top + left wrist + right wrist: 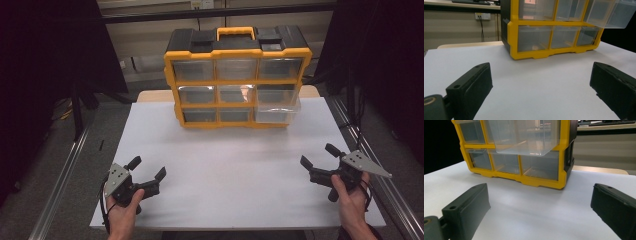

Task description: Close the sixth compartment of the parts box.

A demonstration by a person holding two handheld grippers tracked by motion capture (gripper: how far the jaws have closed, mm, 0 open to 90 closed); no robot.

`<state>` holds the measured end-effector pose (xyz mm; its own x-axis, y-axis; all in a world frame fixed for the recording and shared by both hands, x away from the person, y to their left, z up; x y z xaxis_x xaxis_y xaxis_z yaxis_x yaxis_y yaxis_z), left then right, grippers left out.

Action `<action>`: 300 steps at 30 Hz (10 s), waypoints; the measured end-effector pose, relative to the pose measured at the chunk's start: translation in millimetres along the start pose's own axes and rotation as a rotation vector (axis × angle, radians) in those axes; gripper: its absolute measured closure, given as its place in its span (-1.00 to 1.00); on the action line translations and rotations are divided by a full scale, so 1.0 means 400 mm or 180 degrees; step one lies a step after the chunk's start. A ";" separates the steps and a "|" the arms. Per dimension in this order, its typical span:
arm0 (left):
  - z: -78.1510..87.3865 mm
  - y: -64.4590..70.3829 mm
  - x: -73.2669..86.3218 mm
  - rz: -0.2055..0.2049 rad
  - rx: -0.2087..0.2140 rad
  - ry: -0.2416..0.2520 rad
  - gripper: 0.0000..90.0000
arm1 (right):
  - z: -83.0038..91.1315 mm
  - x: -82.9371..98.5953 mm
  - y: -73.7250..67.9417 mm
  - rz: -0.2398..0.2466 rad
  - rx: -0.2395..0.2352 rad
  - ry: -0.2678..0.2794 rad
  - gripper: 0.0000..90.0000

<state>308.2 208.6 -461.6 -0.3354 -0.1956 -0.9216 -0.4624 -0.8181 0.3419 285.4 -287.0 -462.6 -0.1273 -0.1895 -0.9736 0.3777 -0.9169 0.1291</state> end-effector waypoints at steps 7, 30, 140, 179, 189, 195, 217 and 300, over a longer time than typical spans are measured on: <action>-0.008 0.005 0.007 0.0049 0.0044 -0.0053 -0.91 | -0.002 0.003 -0.011 0.0067 -0.0101 -0.0008 -0.98; -0.004 0.014 0.011 0.0005 0.0090 -0.0108 -0.91 | -0.026 -0.009 -0.107 0.0170 -0.0695 0.0036 -1.00; -0.004 0.013 -0.003 0.0035 0.0109 -0.0030 -0.91 | -0.278 -0.160 -0.081 0.0493 -0.0697 0.0328 1.00; -0.006 0.020 0.000 0.0038 0.0155 -0.0047 -0.91 | -0.311 -0.168 -0.050 0.0401 -0.0515 0.0380 1.00; -0.006 0.019 -0.005 0.0079 0.0123 0.0003 -0.91 | -0.319 -0.172 -0.044 0.0424 -0.0493 0.0352 1.00; -0.004 0.014 -0.004 0.0029 0.0118 -0.0030 -0.91 | -0.326 -0.172 -0.042 0.0401 -0.0486 0.0366 1.00; -0.006 0.016 -0.005 0.0031 0.0128 -0.0029 -0.91 | -0.346 -0.173 -0.035 0.0344 -0.0463 0.0369 1.00; -0.016 0.015 -0.001 -0.0026 0.0150 -0.0086 -0.91 | -0.448 -0.168 0.018 0.0247 -0.0240 0.0278 1.00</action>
<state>310.8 200.5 -460.3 -0.3531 -0.1737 -0.9193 -0.5033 -0.7931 0.3431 461.1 -218.0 -429.9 -0.0158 -0.2245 -0.9744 0.4517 -0.8710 0.1933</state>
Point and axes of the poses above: each handheld gripper's, and its own axes: z roughly backward along the jaws, x roughly out of its underside, y roughly to its right, the point moved 7 cm from there along -z, roughly forward along the jaws, and after that the axes turned 14 degrees about z, right-handed, at the moved point
